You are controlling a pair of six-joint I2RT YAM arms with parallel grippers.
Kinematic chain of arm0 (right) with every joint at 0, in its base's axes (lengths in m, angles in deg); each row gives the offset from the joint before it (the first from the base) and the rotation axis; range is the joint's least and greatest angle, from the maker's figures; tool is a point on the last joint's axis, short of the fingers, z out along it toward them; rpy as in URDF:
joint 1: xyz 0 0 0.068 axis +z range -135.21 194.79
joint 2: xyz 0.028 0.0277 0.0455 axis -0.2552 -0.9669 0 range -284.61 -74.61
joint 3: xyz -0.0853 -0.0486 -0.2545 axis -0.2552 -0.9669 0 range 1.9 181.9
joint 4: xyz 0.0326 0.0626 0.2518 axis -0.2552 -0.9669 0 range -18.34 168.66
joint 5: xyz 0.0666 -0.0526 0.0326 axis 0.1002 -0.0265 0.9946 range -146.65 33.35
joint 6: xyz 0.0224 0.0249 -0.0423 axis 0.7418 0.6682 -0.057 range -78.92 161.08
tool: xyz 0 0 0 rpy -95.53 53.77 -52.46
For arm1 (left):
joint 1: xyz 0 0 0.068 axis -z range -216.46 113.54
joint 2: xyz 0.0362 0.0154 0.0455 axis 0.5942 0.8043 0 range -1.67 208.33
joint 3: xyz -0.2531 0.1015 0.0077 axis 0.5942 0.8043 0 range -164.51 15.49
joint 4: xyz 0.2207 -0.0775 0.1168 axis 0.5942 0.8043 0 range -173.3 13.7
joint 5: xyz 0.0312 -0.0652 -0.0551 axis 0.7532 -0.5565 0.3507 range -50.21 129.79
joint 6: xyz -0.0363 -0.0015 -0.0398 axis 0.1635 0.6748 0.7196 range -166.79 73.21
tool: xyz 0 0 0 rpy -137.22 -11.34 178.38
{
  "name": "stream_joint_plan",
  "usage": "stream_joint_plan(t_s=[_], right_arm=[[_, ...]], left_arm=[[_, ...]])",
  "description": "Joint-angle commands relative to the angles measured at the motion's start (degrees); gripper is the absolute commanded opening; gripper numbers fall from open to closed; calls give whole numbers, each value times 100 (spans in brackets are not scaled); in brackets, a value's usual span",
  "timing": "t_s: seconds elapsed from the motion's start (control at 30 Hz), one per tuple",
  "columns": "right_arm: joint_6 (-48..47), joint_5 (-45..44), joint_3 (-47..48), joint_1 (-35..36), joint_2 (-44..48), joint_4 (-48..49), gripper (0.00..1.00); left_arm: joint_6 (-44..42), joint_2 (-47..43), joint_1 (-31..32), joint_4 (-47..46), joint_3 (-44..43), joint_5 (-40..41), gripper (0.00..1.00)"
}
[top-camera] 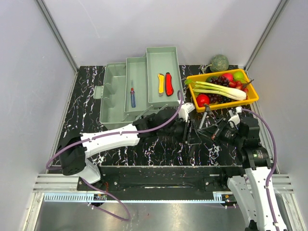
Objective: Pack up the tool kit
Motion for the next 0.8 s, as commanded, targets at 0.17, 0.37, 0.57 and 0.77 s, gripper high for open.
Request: stream_joint_plan(t_s=[0.17, 0.37, 0.57, 0.77], right_arm=[[-42, 98, 323, 27, 136, 214, 72], [-271, -519, 640, 27, 409, -68, 99], [-245, -712, 579, 27, 427, -217, 99], [-192, -721, 385, 27, 444, -243, 99]], left_arm=[[-259, -116, 42, 426, -382, 337, 0], [-768, -599, 24, 1339, -637, 1346, 0], [-1234, -1487, -440, 2122, -761, 2367, 0], [-1647, -2655, -2091, 2755, -699, 2920, 0]])
